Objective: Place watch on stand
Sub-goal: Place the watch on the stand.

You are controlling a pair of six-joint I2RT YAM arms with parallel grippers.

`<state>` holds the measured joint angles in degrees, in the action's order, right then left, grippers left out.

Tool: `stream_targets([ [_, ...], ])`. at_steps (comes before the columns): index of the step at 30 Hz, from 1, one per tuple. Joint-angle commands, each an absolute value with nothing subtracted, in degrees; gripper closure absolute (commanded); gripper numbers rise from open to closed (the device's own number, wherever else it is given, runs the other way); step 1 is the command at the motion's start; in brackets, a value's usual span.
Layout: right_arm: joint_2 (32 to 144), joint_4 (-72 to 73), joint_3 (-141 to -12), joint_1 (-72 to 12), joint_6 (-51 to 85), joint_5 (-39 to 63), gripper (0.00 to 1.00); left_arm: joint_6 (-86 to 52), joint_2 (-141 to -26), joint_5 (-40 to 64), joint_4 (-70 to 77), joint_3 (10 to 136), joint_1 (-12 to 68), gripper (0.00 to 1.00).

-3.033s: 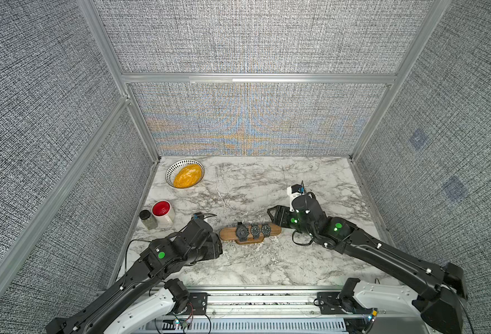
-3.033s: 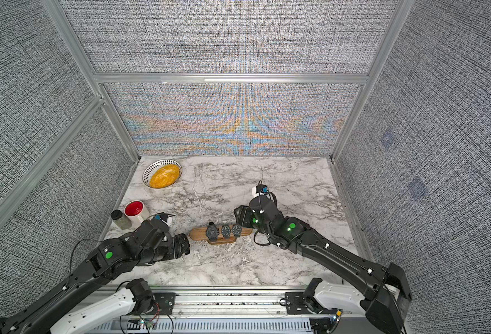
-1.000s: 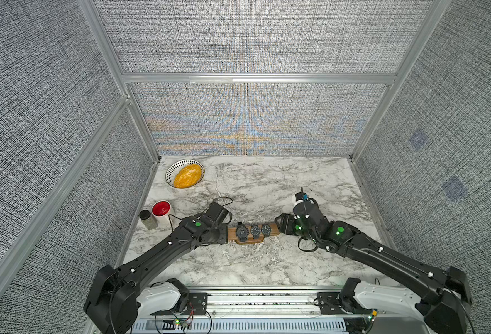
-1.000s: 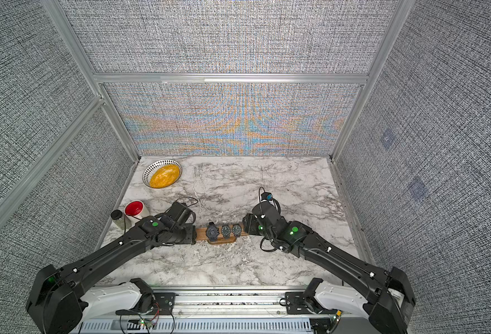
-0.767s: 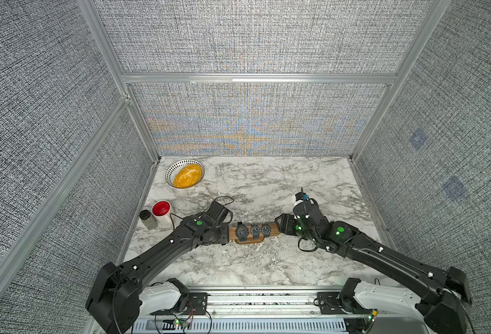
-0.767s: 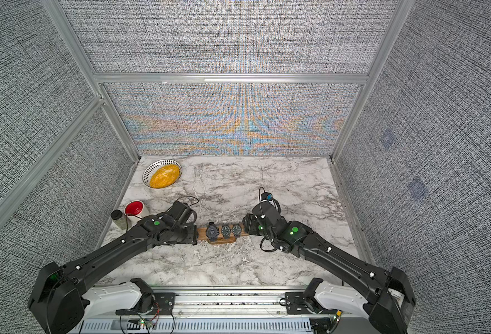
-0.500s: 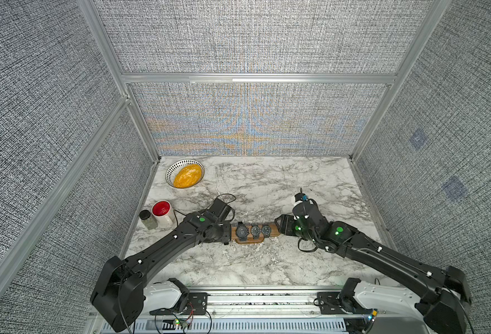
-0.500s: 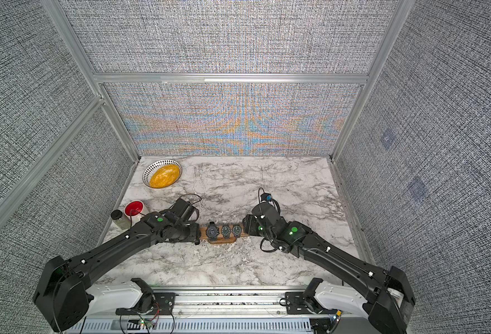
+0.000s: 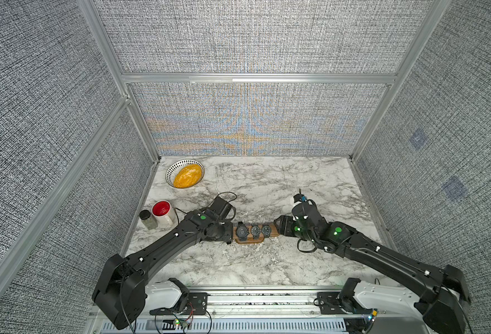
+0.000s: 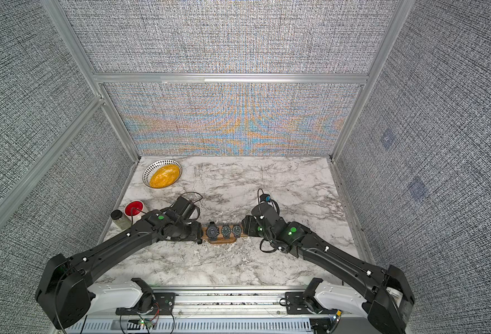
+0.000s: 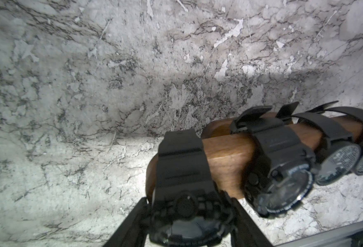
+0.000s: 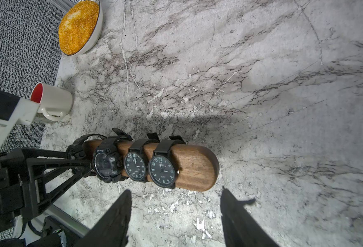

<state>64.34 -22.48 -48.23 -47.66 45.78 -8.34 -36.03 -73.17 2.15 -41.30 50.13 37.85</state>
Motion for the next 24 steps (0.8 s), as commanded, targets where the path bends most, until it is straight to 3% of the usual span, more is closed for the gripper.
stream_targets([
  [1, 64.4, -21.5, -48.3, -47.6, 45.4, -7.6, 0.33, -35.9, -73.2, 3.8, -40.9, 50.4, 37.9, 0.44],
  [11, 64.5, -21.4, -48.2, -47.6, 45.5, -7.5, 0.33, -37.0, -72.6, 4.1, -40.0, 50.8, 37.8, 0.24],
  [24, 64.3, -21.3, -47.9, -47.7, 45.6, -7.3, 0.33, -38.7, -71.4, 4.3, -39.7, 51.1, 37.9, 0.23],
])
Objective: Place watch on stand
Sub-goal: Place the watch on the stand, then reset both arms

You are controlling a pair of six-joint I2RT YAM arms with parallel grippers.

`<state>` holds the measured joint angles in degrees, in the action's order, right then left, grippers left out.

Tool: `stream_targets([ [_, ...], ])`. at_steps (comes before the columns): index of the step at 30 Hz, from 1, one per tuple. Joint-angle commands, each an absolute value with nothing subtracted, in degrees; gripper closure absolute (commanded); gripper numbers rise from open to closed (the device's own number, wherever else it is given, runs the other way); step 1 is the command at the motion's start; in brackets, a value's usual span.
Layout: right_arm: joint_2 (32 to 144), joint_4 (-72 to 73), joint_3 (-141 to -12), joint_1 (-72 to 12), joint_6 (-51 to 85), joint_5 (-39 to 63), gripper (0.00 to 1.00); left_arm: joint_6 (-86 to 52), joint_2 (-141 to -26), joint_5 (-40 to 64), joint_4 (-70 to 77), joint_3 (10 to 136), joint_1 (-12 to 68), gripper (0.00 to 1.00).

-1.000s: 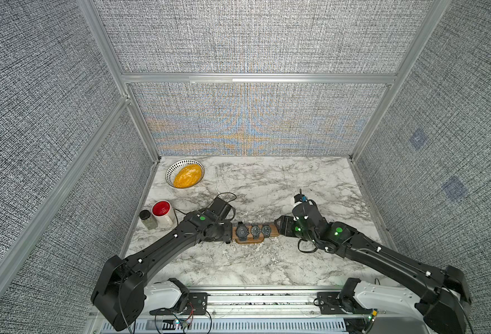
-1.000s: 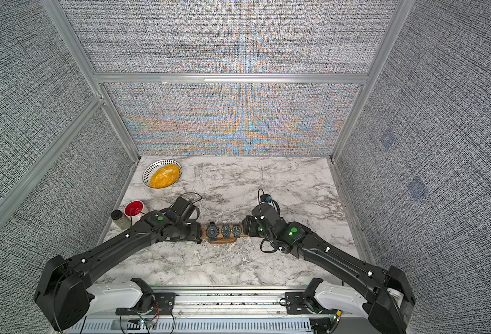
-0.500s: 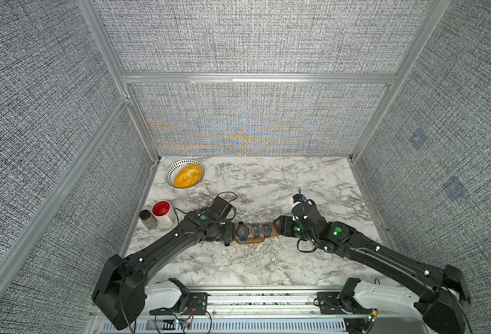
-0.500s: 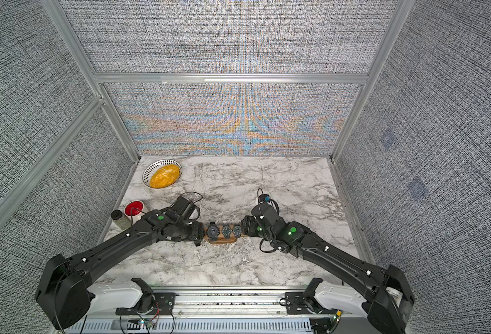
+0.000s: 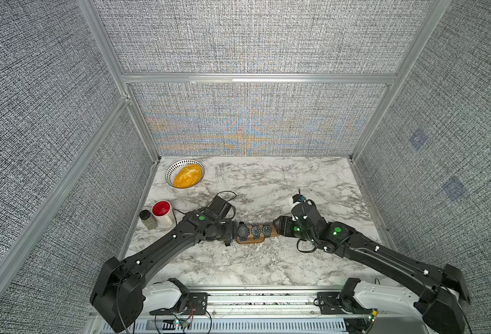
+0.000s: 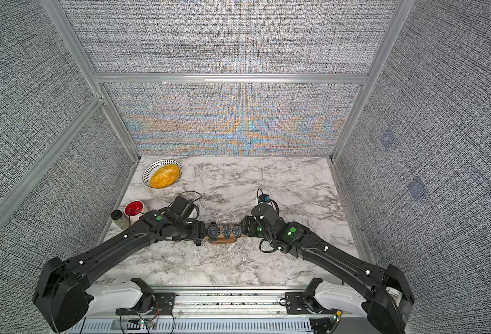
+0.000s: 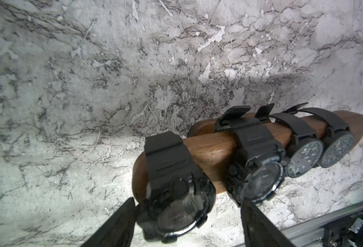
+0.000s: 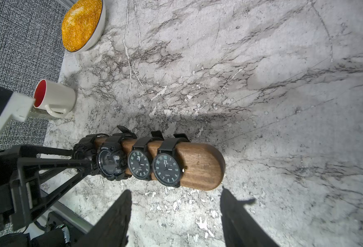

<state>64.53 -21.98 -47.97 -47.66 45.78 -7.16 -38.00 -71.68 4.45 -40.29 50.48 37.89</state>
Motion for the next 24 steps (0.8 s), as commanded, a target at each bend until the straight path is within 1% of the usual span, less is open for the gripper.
stream_targets([
  [1, 64.3, -21.3, -47.9, -47.7, 45.7, -7.3, 0.33, -38.8, -71.3, 4.3, -39.7, 51.3, 37.8, 0.23],
  [12, 64.2, -21.3, -47.7, -47.6, 45.6, -7.3, 0.33, -40.4, -71.8, 6.4, -37.9, 51.5, 37.9, 0.31],
  [20, 63.7, -22.1, -47.8, -47.7, 45.3, -7.3, 0.33, -42.1, -71.0, 7.1, -35.8, 50.7, 37.9, 0.34],
  [24, 62.6, -22.4, -46.9, -47.7, 45.3, -9.2, 0.33, -41.6, -70.1, 5.2, -37.2, 51.9, 37.9, 0.34],
])
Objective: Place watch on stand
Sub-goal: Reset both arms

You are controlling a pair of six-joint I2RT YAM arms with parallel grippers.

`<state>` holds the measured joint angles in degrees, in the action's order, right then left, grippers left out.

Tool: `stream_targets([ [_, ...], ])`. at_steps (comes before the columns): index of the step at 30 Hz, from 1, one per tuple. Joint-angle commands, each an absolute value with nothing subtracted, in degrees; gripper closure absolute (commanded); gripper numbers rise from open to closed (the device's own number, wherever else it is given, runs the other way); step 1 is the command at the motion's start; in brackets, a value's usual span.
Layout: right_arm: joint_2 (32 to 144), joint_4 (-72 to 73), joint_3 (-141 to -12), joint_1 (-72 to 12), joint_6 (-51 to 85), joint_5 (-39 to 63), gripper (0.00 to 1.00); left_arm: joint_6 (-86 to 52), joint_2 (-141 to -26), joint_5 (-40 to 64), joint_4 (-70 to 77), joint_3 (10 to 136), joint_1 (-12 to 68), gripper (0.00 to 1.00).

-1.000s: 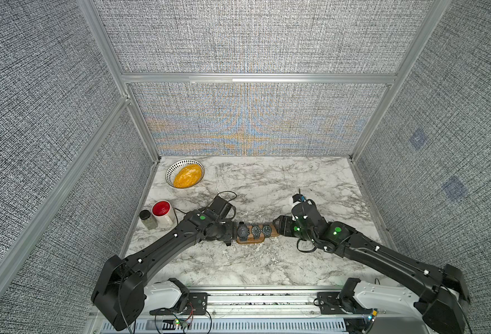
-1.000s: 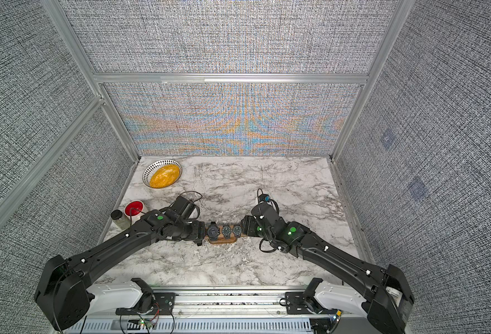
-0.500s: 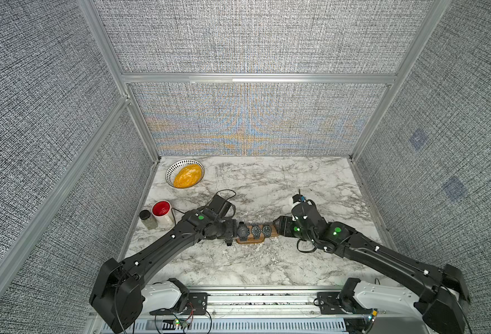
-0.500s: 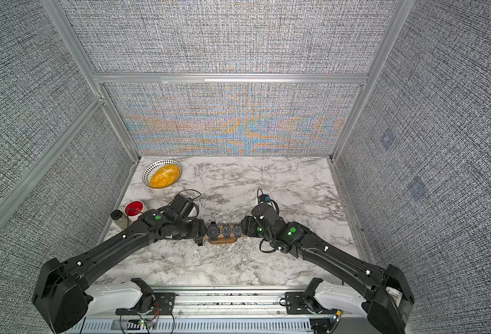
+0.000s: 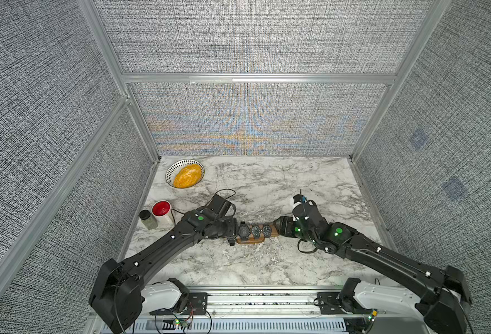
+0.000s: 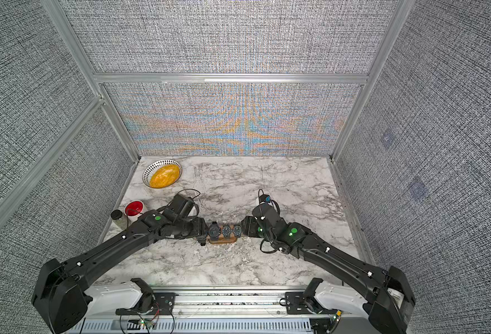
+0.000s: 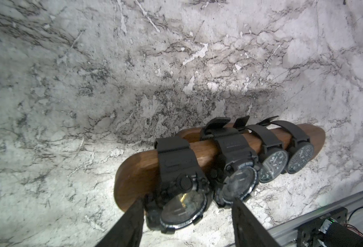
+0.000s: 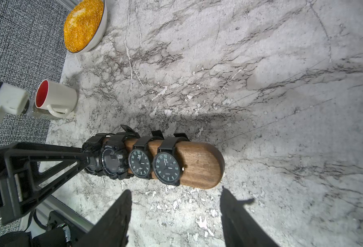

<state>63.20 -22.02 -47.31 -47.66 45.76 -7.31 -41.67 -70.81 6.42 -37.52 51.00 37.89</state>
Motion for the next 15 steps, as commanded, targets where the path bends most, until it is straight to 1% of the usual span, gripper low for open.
stream_targets([
  [1, 62.4, -22.8, -47.0, -47.6, 45.0, -10.0, 0.33, -41.1, -69.5, 3.8, -38.3, 52.6, 37.9, 0.31],
  [2, 62.1, -23.2, -47.2, -47.5, 44.6, -10.8, 0.33, -40.6, -68.9, 2.4, -39.5, 53.2, 37.9, 0.26],
  [3, 61.8, -23.9, -47.6, -47.3, 43.9, -11.7, 0.33, -40.0, -68.2, 0.6, -40.8, 53.9, 37.9, 0.17],
  [4, 61.4, -24.8, -48.2, -47.0, 42.8, -12.8, 0.33, -39.6, -67.3, -1.4, -42.2, 54.7, 37.9, 0.02],
  [8, 59.7, -28.6, -50.0, -44.3, 37.8, -20.0, 0.28, -36.8, -62.9, -10.1, -44.8, 55.7, 37.9, 0.01],
  [10, 58.0, -28.8, -49.6, -42.2, 34.8, -24.9, 0.21, -34.0, -59.6, -16.2, -44.4, 55.4, 37.9, 0.01],
  [11, 56.9, -28.2, -49.0, -41.2, 33.3, -26.9, 0.20, -32.9, -58.0, -19.6, -43.6, 54.9, 37.9, 0.01],
  [13, 53.5, -24.5, -46.5, -38.9, 29.5, -31.6, 0.18, -29.8, -53.6, -28.2, -39.7, 52.1, 37.9, 0.01],
  [15, 49.4, -18.7, -42.2, -36.9, 25.9, -35.4, 0.16, -24.7, -48.6, -34.5, -31.4, 47.3, 37.8, 0.01],
])
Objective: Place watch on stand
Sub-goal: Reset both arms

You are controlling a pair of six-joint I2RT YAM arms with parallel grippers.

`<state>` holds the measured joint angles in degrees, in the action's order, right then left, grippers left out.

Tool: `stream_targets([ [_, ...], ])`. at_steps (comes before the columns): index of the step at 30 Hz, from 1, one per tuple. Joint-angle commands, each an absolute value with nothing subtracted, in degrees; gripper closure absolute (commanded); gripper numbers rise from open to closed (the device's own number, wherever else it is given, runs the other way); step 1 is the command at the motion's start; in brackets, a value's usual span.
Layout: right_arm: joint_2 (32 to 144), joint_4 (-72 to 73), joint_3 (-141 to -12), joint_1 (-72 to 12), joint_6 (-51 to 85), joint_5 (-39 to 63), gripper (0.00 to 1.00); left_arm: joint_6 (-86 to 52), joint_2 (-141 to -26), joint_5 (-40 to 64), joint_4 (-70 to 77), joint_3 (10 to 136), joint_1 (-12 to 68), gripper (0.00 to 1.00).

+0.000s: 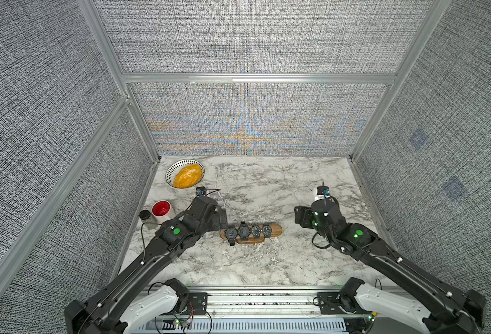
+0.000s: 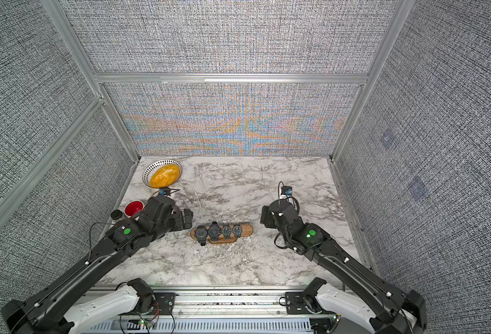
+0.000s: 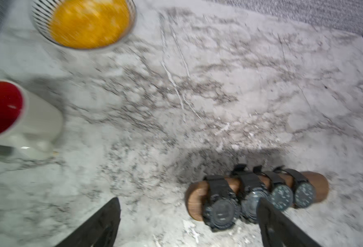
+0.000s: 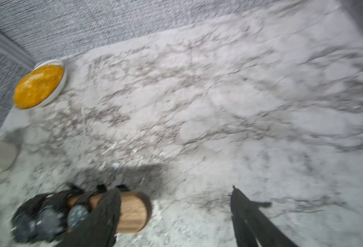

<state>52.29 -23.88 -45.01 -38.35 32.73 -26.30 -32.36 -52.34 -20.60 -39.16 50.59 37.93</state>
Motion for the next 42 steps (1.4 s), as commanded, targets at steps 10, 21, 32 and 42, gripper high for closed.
stream_targets([
  [10, 38.6, 35.8, -12.4, -24.9, -5.0, -36.9, 0.02, -4.3, -42.6, -38.3, 19.2, 20.9, 28.2, 0.00],
  [21, 68.2, 58.1, -7.5, -7.6, 2.4, -28.7, 0.02, -14.3, -57.0, -30.5, 25.1, 20.4, 7.9, 0.01],
  [32, 89.6, 99.9, 0.4, -4.4, -1.0, -13.6, 0.02, -9.3, -77.5, -19.4, 37.4, 22.3, 1.0, 0.01],
  [42, 87.2, 76.2, -10.5, -5.4, 0.4, -18.5, 0.02, -2.8, -85.0, -6.0, 44.5, 23.1, 1.6, 0.01],
])
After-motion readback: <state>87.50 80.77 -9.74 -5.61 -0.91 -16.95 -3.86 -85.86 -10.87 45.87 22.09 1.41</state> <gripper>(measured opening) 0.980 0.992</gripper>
